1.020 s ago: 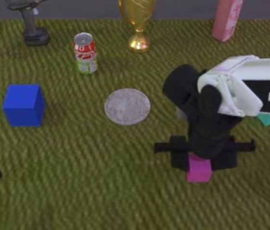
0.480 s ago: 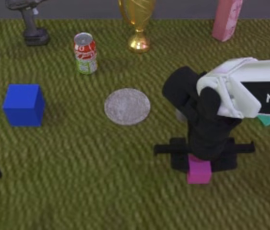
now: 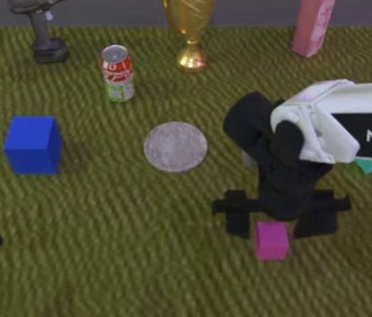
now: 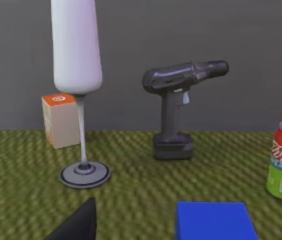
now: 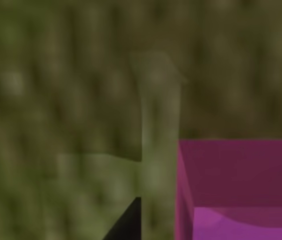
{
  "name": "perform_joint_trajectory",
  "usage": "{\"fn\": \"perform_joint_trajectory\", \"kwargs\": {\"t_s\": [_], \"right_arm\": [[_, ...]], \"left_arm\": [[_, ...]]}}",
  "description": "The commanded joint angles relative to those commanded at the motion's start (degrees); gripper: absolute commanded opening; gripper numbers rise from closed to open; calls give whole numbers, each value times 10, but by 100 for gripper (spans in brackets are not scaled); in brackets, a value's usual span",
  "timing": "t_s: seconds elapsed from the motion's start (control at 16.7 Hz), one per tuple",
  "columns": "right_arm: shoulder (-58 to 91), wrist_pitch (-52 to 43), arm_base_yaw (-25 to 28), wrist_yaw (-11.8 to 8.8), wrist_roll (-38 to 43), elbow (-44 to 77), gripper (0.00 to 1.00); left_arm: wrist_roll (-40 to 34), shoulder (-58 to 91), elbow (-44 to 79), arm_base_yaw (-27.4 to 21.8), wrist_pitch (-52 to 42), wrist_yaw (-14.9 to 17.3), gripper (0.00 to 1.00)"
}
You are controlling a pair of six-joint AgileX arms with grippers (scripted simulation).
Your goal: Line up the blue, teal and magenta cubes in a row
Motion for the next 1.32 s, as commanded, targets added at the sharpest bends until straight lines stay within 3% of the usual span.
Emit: {"fn": "perform_joint_trajectory", "kwargs": {"t_s": [0.6, 1.02, 1.32], "right_arm": [[-1, -2, 0, 0, 0, 2, 100], [-47, -133, 6, 0, 1, 81, 100], [-55, -147, 3, 0, 1, 91, 100]], "left_arm": [[0, 0, 0, 0, 0, 0, 100], [0, 0, 0, 0, 0, 0, 100], [0, 0, 0, 0, 0, 0, 100]]}}
